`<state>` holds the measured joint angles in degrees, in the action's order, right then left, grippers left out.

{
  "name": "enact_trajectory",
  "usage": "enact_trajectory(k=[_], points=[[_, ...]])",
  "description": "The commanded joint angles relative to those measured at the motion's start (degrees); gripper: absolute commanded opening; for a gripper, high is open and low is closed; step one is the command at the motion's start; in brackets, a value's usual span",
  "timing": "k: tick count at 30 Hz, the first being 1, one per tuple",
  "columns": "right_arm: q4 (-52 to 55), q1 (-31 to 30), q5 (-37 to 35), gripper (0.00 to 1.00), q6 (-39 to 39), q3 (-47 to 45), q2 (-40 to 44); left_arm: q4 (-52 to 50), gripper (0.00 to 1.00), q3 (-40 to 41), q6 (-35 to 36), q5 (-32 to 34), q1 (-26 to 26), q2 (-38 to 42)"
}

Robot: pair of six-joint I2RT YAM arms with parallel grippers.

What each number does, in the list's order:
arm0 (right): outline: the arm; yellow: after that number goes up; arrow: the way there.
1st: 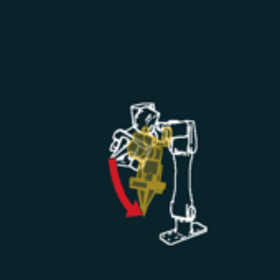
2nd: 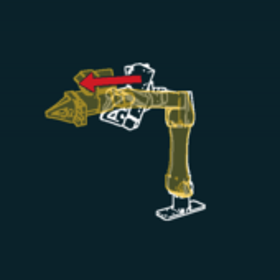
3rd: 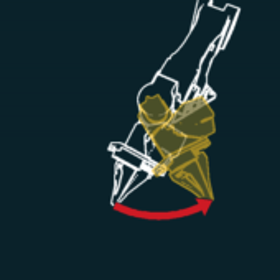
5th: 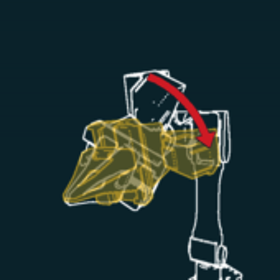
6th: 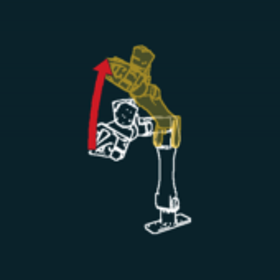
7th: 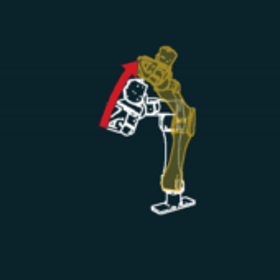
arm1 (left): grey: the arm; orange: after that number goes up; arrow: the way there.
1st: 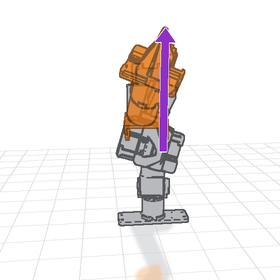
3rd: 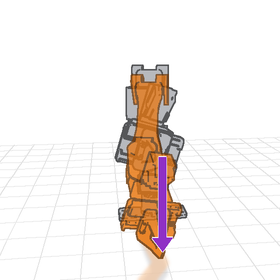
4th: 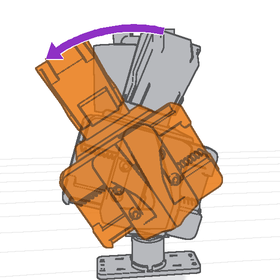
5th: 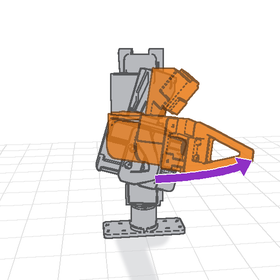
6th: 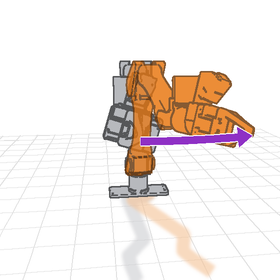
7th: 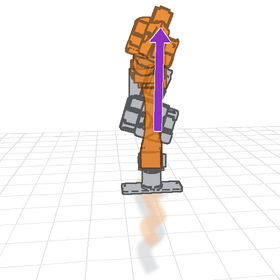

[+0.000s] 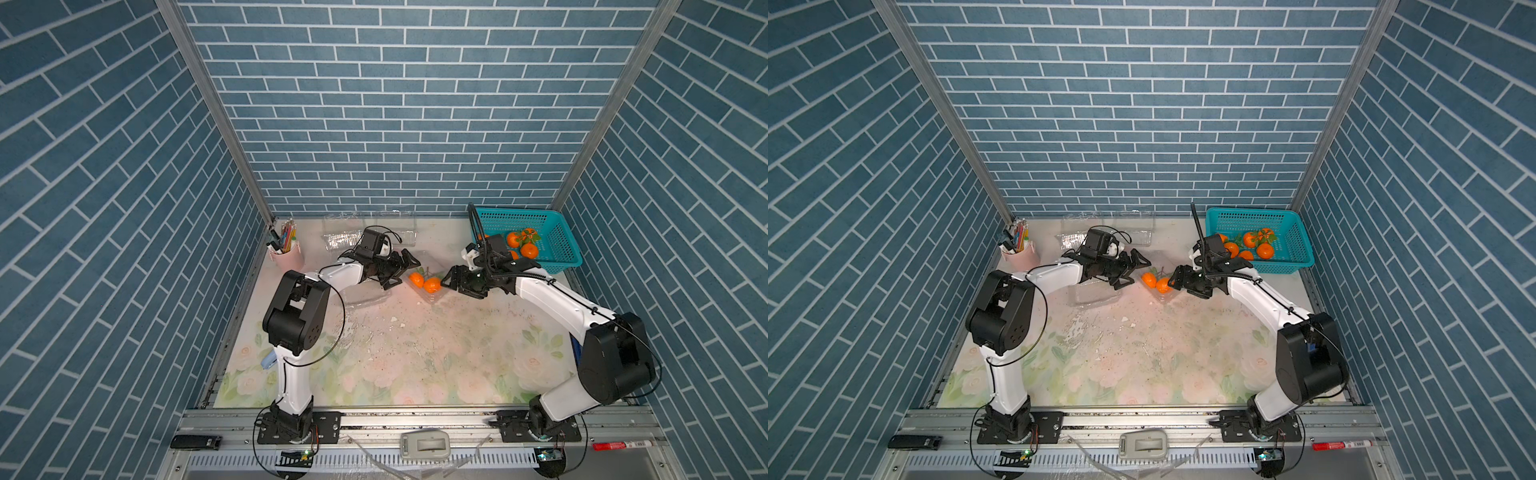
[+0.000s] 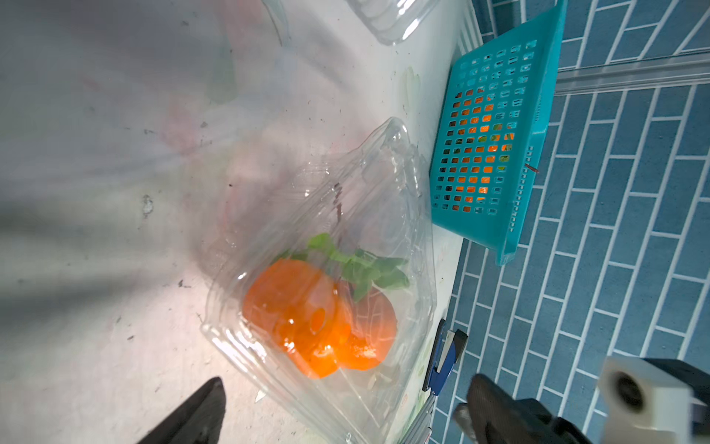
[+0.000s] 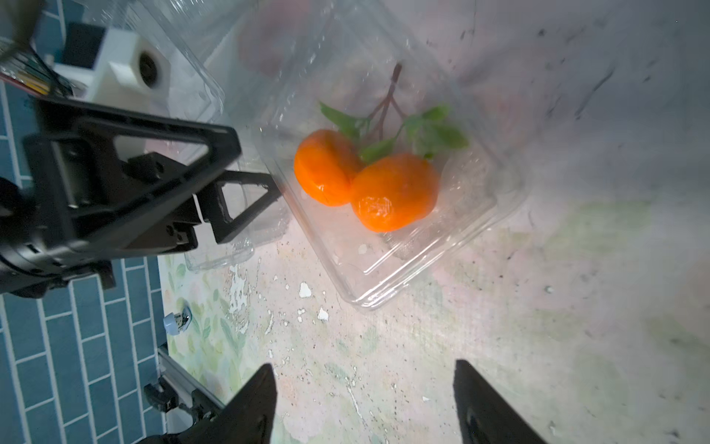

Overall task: Take oranges out of containers
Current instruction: Open the packing box at the center of the board, then adjust the packing box at the center of the board.

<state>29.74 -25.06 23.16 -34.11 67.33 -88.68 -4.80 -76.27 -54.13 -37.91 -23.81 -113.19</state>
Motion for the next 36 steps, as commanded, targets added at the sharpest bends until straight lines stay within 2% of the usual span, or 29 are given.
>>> enact_trajectory(k=[1,10,16,20,26,30,33,36], points=[[4.7,0.2,-7.5,0.78,5.6,4.5,-1.2,-1.5,0.99,-0.4,0.7,1.3,0.0,0.7],[2.8,0.8,-14.8,0.8,9.8,16.0,-16.6,-2.2,0.99,0.2,1.1,2.4,-0.2,2.2],[1.4,0.9,-12.9,0.8,10.9,18.5,-21.9,-2.1,0.99,0.2,1.0,2.1,-0.4,2.0],[-2.4,0.2,-8.4,0.8,7.1,15.2,-21.2,-2.2,0.99,-0.1,0.9,1.7,-0.4,1.7],[-5.0,-4.2,-6.7,0.81,0.6,10.6,-17.7,-2.1,0.99,-1.2,1.7,0.7,-0.1,0.8],[-5.4,-8.8,-6.2,0.8,-0.9,7.9,-14.9,-2.9,0.99,-3.5,3.8,-0.6,0.6,-0.1],[-4.3,-9.2,-4.1,0.81,-0.9,5.7,-12.7,-3.3,0.99,-4.9,5.4,-1.0,1.0,-0.1],[0.3,-8.4,-9.4,0.81,1.7,5.5,-9.6,-4.0,0.99,-6.5,6.3,-2.9,0.6,-0.7]])
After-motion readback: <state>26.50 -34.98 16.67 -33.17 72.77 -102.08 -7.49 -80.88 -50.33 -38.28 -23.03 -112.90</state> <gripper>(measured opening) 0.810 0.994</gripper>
